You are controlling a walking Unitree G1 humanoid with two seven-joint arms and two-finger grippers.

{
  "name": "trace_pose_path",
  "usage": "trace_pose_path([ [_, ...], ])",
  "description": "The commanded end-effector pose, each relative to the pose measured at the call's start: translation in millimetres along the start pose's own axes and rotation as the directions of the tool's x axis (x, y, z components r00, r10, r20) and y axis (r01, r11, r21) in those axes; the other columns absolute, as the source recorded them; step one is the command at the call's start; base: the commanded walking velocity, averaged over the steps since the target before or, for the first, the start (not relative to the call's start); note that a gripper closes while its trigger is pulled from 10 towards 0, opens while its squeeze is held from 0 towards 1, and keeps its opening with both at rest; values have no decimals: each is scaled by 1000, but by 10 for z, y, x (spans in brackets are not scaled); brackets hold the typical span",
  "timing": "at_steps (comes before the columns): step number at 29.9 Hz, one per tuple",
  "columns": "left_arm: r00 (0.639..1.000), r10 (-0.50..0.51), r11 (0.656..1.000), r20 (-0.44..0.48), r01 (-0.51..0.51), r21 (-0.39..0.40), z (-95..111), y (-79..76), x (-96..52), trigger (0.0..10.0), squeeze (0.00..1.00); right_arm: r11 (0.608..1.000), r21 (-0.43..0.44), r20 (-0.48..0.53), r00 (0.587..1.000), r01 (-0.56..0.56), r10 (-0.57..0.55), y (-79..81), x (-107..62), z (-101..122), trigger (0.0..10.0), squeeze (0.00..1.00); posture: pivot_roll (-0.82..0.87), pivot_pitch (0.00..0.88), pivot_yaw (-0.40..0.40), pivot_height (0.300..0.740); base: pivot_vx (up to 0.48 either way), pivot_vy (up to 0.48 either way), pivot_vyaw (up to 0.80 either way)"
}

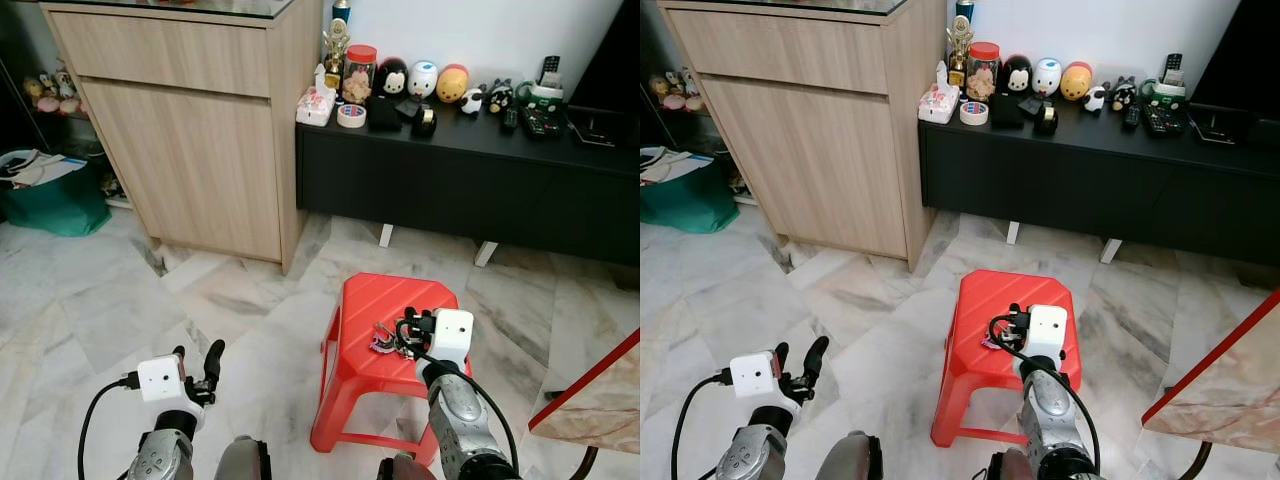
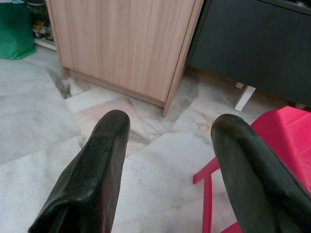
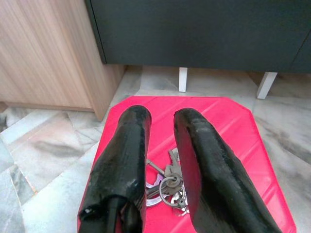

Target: Hang keys on a hook

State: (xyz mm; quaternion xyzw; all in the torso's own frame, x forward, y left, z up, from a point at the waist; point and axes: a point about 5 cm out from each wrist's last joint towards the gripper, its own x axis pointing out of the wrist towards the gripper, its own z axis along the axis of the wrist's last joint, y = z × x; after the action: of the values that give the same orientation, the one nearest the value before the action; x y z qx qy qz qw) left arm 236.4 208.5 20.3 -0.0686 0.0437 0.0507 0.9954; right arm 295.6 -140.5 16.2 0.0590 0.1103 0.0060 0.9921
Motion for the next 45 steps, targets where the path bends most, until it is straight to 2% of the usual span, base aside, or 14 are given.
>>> trace_pose_path([
  [1,1000,-1,1000,10,1,-12,32,-20,22,10000,0,1000,5,-30,1000,11,-11,-12,6,-25,10000,0,101,67,-49,641,0,0,0],
  [5,1000,0,1000,8,0,-12,33,-18,21,10000,0,1000,5,-29,1000,2,-2,-2,3,-29,10000,0,101,67,-49,621,0,0,0],
  [6,1000,3,1000,9,-3,-12,33,-17,21,10000,0,1000,13,-5,1000,-4,4,1,-7,-16,10000,0,101,67,-49,621,0,0,0],
  [20,1000,4,1000,5,-4,-10,36,-10,23,10000,0,1000,6,-23,1000,-10,11,13,-9,-39,10000,0,104,71,-48,621,0,0,0],
  [24,1000,10,1000,-1,-10,-9,33,-6,31,10000,0,1000,-15,-59,998,-26,25,30,-19,-88,10000,0,103,76,-46,621,0,0,0],
  [31,1000,7,1000,2,-7,-10,49,-4,51,10000,0,996,-57,-47,997,-66,63,73,-26,-82,10000,0,103,78,-45,621,0,0,84],
  [35,1000,6,1000,3,-6,-9,51,-5,52,10000,0,997,-50,-64,996,-61,58,66,-34,-109,10000,0,103,78,-45,621,0,0,597],
  [45,1000,2,1000,-2,-2,-10,43,-18,62,10000,0,998,-43,-82,995,-55,52,48,-51,-147,10000,0,103,78,-45,621,0,0,0],
])
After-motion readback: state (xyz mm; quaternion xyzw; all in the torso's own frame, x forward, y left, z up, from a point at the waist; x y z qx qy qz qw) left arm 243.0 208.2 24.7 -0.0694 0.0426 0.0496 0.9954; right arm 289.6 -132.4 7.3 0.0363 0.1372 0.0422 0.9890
